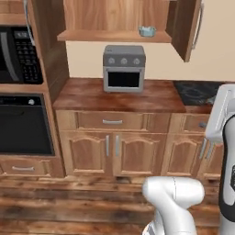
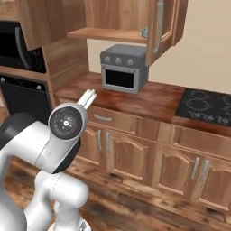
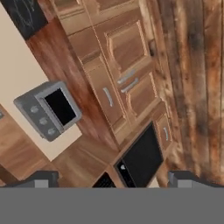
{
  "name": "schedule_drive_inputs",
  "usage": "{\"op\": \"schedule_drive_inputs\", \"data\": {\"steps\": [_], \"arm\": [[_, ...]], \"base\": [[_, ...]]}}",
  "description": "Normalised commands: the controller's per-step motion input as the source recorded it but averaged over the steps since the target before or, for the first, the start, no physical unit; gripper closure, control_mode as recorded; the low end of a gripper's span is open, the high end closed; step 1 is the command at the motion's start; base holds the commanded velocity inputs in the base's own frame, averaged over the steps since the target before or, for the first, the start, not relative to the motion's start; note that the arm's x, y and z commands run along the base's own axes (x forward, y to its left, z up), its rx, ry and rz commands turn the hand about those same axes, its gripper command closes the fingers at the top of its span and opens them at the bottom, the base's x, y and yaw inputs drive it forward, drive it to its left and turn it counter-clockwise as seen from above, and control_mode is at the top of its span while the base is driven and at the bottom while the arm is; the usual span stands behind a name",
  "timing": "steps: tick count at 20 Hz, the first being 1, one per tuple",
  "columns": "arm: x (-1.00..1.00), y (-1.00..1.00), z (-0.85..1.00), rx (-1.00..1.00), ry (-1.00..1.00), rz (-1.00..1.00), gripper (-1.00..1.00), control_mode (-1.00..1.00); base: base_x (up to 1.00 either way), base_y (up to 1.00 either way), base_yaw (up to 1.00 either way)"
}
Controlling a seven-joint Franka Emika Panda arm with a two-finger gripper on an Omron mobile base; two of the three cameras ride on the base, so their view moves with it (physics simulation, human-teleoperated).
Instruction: Retrieve the tupperware and aluminum foil from the cabinet and place them on the dining counter near the plate with mushroom and sweet potato to prepare for storing leftovers.
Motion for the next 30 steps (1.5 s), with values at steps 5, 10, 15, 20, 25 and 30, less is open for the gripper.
{"op": "schedule_drive_inputs", "data": {"steps": [5,10,15,20,25,30], "arm": [[0.0,0.0,0.0,0.0,0.0,0.0,-1.0,1.0],[0.0,0.0,0.0,0.0,0.0,0.0,-1.0,1.0],[0.0,0.0,0.0,0.0,0.0,0.0,-1.0,1.0],[0.0,0.0,0.0,0.0,0.0,0.0,-1.0,1.0],[0.0,0.0,0.0,0.0,0.0,0.0,-1.0,1.0],[0.0,0.0,0.0,0.0,0.0,0.0,-1.0,1.0]], "base": [[0.79,0.64,-0.01],[0.74,0.47,-0.1],[0.85,0.04,-0.15],[0.93,0.0,-0.13],[0.82,0.0,-0.12],[0.5,0.0,-0.11]]}}
